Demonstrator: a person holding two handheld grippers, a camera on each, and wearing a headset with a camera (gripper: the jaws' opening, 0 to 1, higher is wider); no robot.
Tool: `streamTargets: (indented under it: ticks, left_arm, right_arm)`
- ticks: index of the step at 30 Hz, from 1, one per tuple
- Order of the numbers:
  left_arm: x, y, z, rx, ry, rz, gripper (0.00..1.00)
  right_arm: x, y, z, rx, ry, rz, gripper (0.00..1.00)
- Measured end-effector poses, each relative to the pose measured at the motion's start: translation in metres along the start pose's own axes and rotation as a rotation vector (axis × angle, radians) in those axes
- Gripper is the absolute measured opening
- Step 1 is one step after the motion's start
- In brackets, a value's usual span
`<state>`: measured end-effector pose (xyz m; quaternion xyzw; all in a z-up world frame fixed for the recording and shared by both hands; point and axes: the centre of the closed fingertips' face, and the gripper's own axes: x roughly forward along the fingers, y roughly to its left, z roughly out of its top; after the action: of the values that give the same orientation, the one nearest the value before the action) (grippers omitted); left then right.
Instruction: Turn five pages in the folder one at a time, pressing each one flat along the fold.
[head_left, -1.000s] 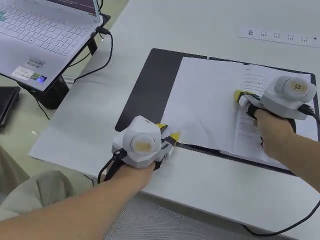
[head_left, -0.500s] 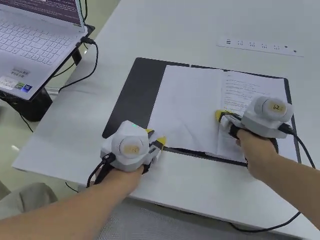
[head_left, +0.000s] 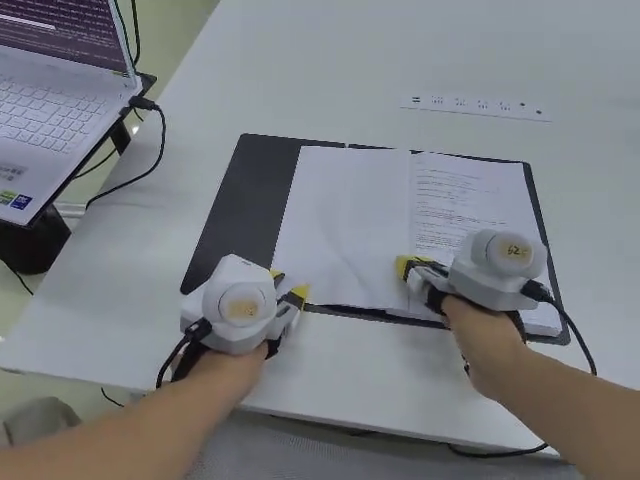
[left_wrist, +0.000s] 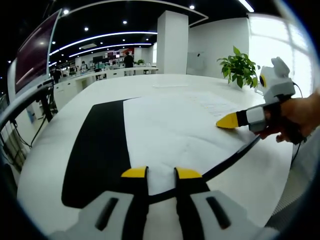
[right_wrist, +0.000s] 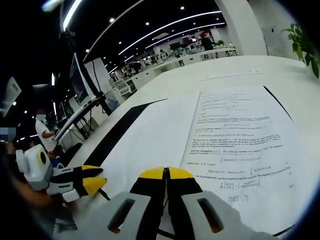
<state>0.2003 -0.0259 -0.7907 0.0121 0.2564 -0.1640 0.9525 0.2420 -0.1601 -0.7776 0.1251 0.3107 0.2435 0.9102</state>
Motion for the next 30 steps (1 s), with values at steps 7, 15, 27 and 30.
streamTargets:
  ticks: [7, 15, 27, 30]
  left_arm:
    - [-0.001, -0.001, 0.0, 0.0, -0.002, 0.0, 0.19]
    - [-0.002, -0.001, 0.0, 0.001, 0.001, 0.0, 0.19]
    - [-0.004, -0.001, 0.001, -0.001, 0.007, 0.001, 0.19]
    - [-0.004, -0.001, 0.001, 0.001, 0.01, 0.0, 0.19]
  right_arm:
    - [-0.013, 0.004, -0.016, 0.0, 0.01, 0.008, 0.0]
    - [-0.029, 0.01, -0.03, 0.022, 0.029, 0.016, 0.0]
    - [-0.045, 0.019, -0.046, 0.052, 0.071, 0.031, 0.0]
    - [-0.051, 0.022, -0.048, 0.097, 0.069, 0.034, 0.0]
